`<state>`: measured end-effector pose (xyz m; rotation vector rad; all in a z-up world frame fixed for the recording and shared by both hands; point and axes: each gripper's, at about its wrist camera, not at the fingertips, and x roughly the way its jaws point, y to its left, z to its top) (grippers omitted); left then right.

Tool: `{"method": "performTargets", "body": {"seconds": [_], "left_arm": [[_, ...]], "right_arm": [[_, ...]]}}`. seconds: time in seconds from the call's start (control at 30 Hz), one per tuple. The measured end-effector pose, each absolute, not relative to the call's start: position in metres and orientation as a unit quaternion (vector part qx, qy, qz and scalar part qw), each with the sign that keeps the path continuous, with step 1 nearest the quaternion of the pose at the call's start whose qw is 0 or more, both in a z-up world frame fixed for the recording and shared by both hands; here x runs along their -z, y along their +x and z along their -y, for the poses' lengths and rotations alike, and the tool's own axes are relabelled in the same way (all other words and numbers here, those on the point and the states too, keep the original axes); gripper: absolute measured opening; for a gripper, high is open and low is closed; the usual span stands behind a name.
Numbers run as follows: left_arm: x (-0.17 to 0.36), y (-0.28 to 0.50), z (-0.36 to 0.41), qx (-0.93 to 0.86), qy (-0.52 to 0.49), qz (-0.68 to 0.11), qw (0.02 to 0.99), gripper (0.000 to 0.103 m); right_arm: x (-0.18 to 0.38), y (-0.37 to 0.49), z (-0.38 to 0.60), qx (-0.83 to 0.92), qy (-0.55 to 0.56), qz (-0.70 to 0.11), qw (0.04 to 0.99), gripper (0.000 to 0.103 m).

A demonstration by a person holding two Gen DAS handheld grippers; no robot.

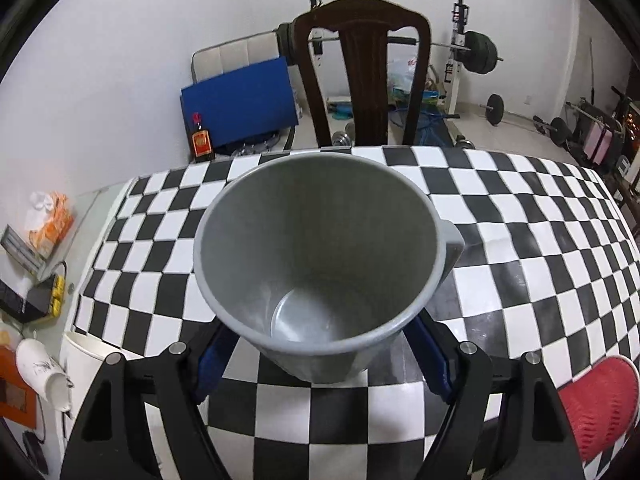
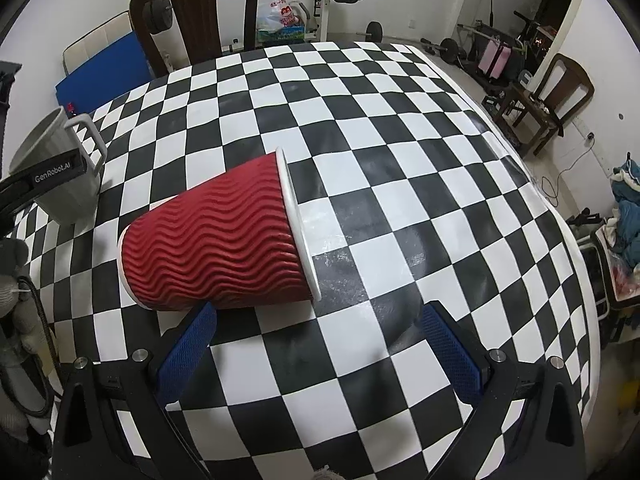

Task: Flip cup upside down
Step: 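Move the right tool to the grey mug and close around its body, then lift the grey mug with the right tool off the table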

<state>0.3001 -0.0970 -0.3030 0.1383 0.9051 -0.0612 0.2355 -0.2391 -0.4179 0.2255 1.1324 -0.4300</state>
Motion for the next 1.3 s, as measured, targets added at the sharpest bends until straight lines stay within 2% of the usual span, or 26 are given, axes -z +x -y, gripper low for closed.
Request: {"method": "performTargets", "body": {"seconds": [0.4, 0.73, 0.93, 1.17, 1.3], "left_arm": [[0.223, 0.236, 0.087, 0.067, 0.094, -0.427, 0.897, 0.077], [0.188, 0.147, 0.079, 0.078, 0.126, -0.479, 0.866, 0.077], [0.206, 0.097, 0.086, 0.097, 0.112, -0.545, 0.825, 0.077], [0.267, 0.064, 0.114, 0.150, 0.089, -0.642, 0.746, 0.077], [0.313, 0.071, 0.134, 0.163, 0.085, -0.696, 0.694, 0.078]], "right_arm": [[0.377, 0.218, 0.238, 0.179, 0.094, -0.523, 0.828, 0.103], [0.319, 0.175, 0.227, 0.115, 0.068, -0.520, 0.844, 0.103], [0.313, 0.144, 0.226, 0.091, 0.067, -0.542, 0.833, 0.103], [0.346, 0.114, 0.240, 0.093, 0.083, -0.603, 0.788, 0.103], [0.375, 0.103, 0.249, 0.098, 0.088, -0.638, 0.759, 0.103]]}}
